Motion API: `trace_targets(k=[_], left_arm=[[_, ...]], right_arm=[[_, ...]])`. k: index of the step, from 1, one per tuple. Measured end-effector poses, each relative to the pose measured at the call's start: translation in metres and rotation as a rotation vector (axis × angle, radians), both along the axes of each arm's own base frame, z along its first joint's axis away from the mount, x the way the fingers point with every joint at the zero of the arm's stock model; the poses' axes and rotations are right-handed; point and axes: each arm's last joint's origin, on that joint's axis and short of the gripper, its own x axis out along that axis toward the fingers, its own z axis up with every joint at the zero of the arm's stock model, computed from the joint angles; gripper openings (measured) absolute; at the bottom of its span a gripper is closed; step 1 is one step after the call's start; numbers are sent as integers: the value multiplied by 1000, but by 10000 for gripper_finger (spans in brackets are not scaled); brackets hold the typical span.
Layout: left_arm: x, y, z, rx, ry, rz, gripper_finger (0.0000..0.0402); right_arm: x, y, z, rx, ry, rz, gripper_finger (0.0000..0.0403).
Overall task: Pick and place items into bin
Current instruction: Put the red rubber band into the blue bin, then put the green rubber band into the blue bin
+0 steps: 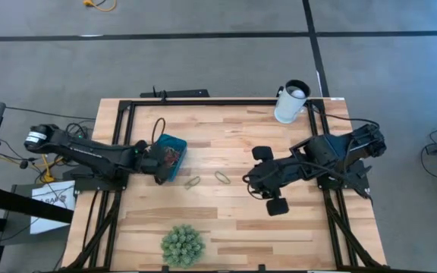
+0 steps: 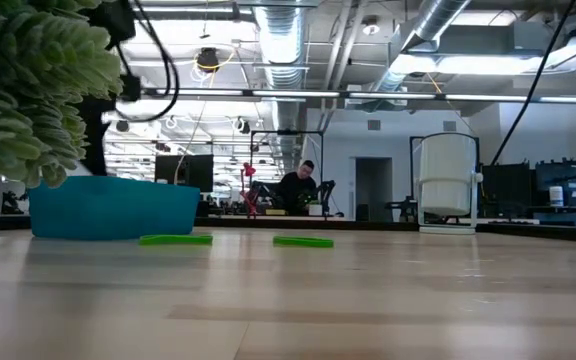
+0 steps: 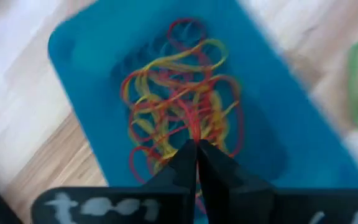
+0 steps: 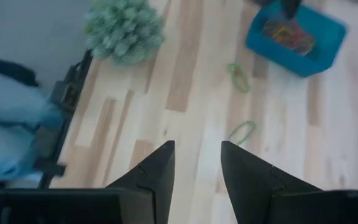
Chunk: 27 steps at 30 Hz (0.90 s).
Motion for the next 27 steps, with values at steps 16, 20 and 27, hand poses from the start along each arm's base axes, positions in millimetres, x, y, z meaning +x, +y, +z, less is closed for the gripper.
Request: trace_targets(k=[16, 20, 27], left_arm=[[2, 6, -15, 11, -23, -57, 76], [3, 6, -15, 13, -38, -48, 113], [3, 2, -7, -49, -118, -75, 143]], right_arm=[[45, -37, -21, -115, -3, -51, 124], [54, -45, -29, -136, 21, -50, 124], [57, -53, -27, -131, -1, -28, 124]])
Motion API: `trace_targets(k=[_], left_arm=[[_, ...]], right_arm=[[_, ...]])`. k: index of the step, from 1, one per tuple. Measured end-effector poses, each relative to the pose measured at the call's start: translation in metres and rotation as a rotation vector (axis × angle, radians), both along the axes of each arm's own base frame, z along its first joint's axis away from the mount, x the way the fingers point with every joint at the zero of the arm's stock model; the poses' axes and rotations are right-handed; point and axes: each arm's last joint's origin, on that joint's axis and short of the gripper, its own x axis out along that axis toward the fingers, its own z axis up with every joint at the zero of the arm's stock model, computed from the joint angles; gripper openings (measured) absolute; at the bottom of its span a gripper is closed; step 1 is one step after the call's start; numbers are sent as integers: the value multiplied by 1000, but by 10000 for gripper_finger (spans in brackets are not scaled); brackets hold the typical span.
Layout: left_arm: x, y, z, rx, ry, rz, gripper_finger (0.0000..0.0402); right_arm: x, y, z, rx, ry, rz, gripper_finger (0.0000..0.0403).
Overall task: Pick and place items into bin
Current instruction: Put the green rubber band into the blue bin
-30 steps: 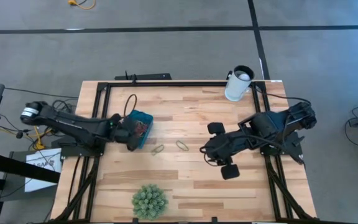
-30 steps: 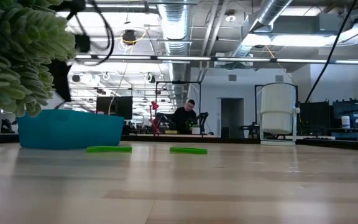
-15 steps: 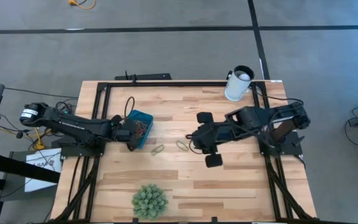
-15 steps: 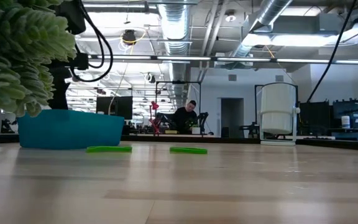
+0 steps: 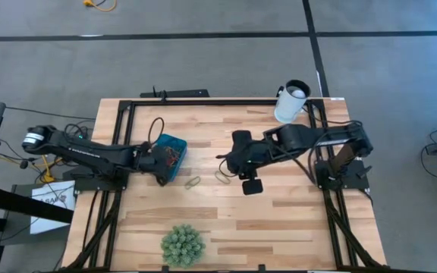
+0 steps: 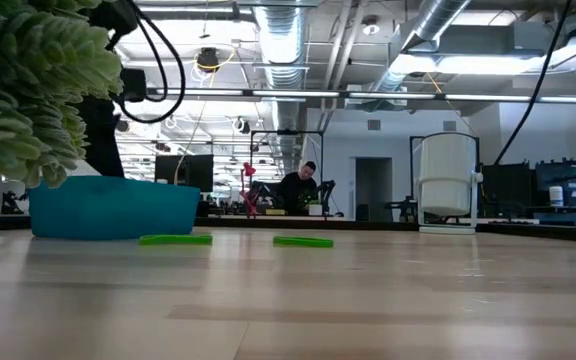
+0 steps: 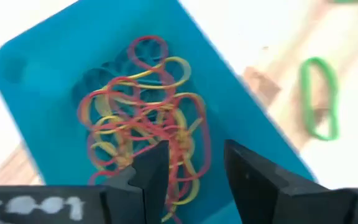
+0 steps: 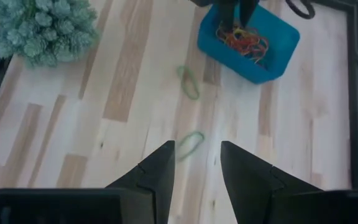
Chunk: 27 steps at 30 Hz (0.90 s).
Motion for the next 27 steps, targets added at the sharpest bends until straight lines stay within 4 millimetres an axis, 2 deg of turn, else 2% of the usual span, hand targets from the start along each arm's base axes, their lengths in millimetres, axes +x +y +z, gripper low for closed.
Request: trace_targets(k=[5, 8, 12, 15, 17, 20, 22, 27], left_arm=[[-6, -6, 13, -50, -71, -72, 144], [-10, -11, 29, -41, -138, -127, 144], [-14, -16, 54, 2, -245, -196, 144], [-19, -18, 64, 21, -301, -224, 144], [-21, -18, 65, 29, -306, -227, 144], [-21, -21, 63, 31, -290, -238, 144], [-18, -25, 62, 25, -276, -285, 144], [-15, -30, 55, 103, -187, -397, 144]], right_arm=[[1, -7, 1, -13, -4, 0, 124], [2, -13, 1, -13, 0, 27, 124], [8, -21, -3, 67, 8, 121, 124], [19, -30, -8, 122, -10, 130, 124], [22, -37, -16, 121, 40, 109, 124], [36, -46, -26, 121, 33, 122, 124], [45, -52, -43, 160, 94, 137, 124], [82, -59, -87, 259, 115, 169, 124]])
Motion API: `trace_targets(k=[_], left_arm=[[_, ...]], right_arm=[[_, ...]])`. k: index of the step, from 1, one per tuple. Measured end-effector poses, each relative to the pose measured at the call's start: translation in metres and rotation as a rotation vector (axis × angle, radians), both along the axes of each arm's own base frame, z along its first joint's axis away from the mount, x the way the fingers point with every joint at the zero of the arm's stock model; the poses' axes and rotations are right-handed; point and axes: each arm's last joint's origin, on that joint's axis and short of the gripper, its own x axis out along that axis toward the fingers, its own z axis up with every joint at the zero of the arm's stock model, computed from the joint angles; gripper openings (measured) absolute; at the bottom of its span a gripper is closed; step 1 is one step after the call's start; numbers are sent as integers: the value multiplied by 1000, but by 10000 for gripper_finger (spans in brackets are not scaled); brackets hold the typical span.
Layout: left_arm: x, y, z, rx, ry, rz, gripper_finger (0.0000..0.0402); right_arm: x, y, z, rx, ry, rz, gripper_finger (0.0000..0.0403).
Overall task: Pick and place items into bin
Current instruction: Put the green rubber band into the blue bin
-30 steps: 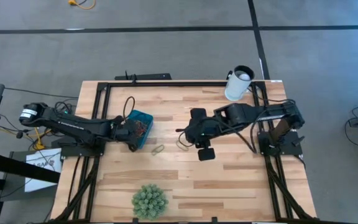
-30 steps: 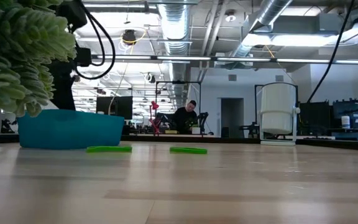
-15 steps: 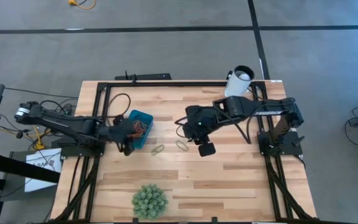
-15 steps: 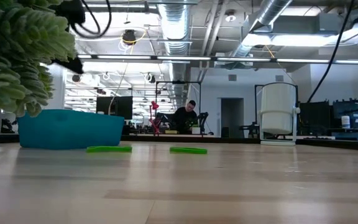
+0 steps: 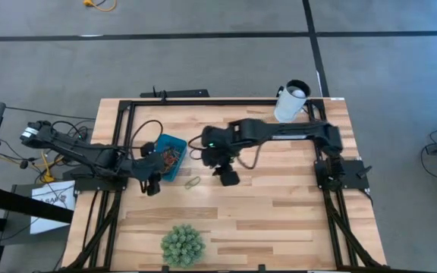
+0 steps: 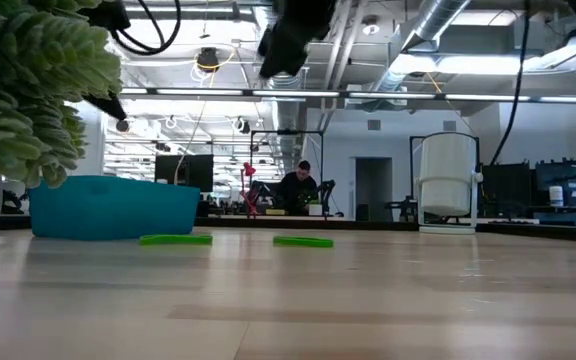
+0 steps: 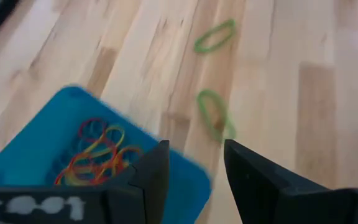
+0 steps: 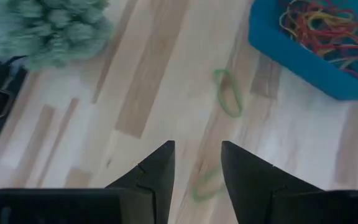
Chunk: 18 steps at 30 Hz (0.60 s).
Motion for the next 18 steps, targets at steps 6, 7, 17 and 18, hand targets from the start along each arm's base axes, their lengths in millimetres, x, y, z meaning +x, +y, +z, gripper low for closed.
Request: trace_targets(k=[6, 7, 17, 18], left_arm=[[-9, 3, -9, 45, 129, 26, 144], [-10, 4, -9, 59, 137, 36, 144], [-10, 6, -9, 87, 108, 129, 144], [-10, 6, -9, 81, 103, 141, 144]], right_arm=[[24, -3, -51, 31, 104, 9, 124], [28, -3, -56, 38, 98, 8, 124], [44, 6, -55, 85, -49, 15, 124], [45, 9, -53, 87, -68, 21, 124]])
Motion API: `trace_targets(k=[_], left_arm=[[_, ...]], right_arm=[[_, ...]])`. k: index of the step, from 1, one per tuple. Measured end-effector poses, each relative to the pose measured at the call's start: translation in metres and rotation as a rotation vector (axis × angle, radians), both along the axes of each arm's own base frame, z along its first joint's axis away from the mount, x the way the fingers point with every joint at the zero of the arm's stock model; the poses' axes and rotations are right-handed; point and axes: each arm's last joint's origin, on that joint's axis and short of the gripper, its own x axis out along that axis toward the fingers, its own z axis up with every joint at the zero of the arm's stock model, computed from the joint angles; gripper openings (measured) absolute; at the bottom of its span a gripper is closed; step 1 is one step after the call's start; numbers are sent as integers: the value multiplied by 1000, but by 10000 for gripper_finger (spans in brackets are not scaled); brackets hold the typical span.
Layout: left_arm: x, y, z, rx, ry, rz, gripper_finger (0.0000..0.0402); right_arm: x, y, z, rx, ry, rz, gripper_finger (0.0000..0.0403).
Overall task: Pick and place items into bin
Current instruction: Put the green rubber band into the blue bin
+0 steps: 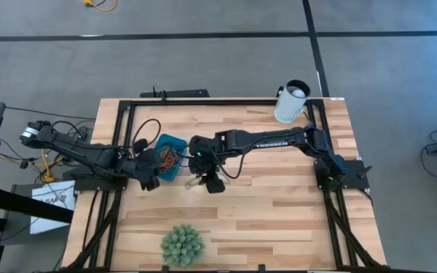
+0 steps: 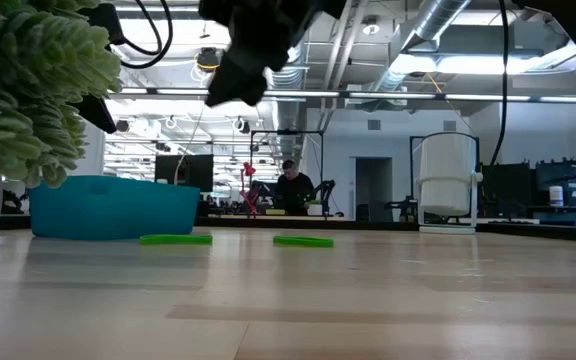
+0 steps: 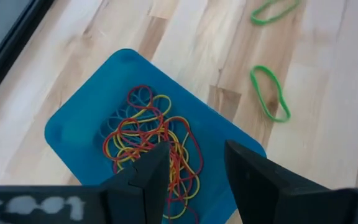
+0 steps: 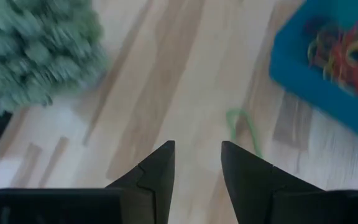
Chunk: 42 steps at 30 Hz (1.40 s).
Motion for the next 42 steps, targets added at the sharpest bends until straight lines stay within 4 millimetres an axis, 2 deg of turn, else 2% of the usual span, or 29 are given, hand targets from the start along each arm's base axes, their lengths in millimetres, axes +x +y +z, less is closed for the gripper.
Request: trace_targets(k=[10, 16, 25, 36, 42], left_arm=[[-6, -5, -26, -24, 5, 39, 144], [-7, -10, -35, -76, -34, 48, 144], [-4, -20, -33, -104, -96, -14, 144], [-4, -34, -31, -206, -91, -156, 144], [-4, -42, -28, -233, -131, -200, 144]], right_arm=[[7, 25, 2, 12, -78, 32, 124], [8, 28, 3, 12, -93, 35, 124], [8, 30, 4, 48, -78, -13, 124], [9, 44, 5, 40, -114, 32, 124], [10, 38, 5, 37, -117, 24, 124]])
